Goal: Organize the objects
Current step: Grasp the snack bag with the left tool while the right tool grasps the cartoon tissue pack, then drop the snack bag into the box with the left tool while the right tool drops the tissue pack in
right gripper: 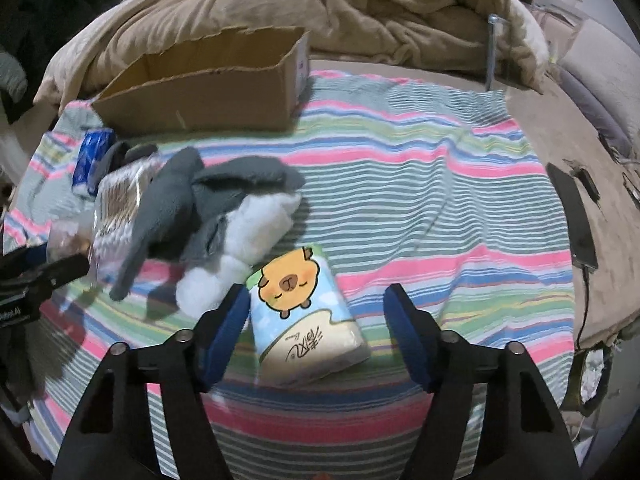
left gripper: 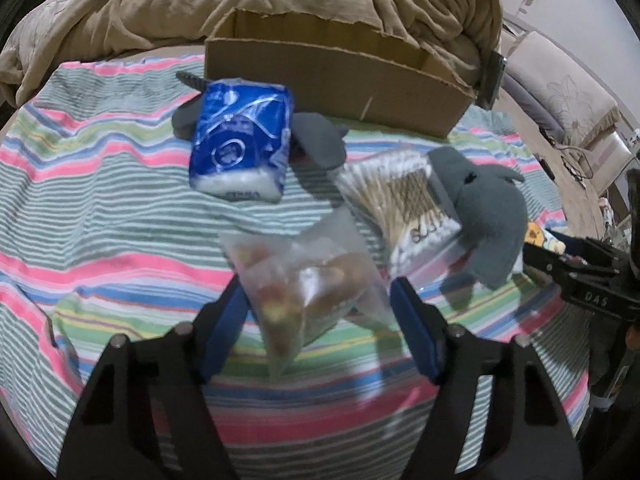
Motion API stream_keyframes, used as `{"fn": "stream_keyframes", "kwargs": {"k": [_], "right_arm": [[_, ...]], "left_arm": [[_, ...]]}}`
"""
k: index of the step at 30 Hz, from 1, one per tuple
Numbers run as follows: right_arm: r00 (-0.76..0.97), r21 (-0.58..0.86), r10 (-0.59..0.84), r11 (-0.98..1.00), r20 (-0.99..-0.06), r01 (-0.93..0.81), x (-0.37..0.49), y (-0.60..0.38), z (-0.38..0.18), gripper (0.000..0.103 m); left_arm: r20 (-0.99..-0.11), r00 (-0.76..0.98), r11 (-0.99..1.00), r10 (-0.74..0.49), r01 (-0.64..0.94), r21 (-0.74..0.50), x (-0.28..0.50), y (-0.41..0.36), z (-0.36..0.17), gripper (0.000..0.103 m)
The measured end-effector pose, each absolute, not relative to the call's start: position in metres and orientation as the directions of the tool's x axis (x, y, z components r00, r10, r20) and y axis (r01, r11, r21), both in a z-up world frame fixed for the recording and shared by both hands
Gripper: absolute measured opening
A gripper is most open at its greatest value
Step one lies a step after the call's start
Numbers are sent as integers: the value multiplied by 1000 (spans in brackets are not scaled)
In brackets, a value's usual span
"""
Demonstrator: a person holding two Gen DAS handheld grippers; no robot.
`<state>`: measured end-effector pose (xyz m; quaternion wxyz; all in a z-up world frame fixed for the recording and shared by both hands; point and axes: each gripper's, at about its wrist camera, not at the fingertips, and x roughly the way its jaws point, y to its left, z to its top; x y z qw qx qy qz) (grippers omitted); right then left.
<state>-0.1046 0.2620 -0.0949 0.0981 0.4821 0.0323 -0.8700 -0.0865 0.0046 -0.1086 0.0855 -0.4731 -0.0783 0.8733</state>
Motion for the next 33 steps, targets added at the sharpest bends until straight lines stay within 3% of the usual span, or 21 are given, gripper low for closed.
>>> {"fn": "stream_keyframes", "kwargs": {"k": [2,4,10,14,23,33], "right_arm": [[-516,50,-152,-977,-843,207,-103,263,-94,60],[-520,71,-168,-977,-837,201,-102,267,-92,57],[-545,106,-197,-975,-815,194,-99,272,-83,50],[-556,110,-205,-974,-806,200,-95,271,-78,50],[-599,137,-235,-969,-765,206,-85,277,-52,50],[-663,114,-269,-957,-698,268,-89,260,-12,50]], "left_arm": [[-811,-541,-973,224,-73,-220,-86,4,-108,69],[-807,-548,-974,219,-68,-218,-85,3,-107,61],[-801,-558,-974,216,-63,-219,-83,1,-103,60],[-818,-537,-978,207,-92,-186,-92,11,-105,62],[-765,-590,-962,258,-80,-263,-82,-2,-92,56],[-682,-678,-952,276,-93,-292,-64,-16,-35,56]]}}
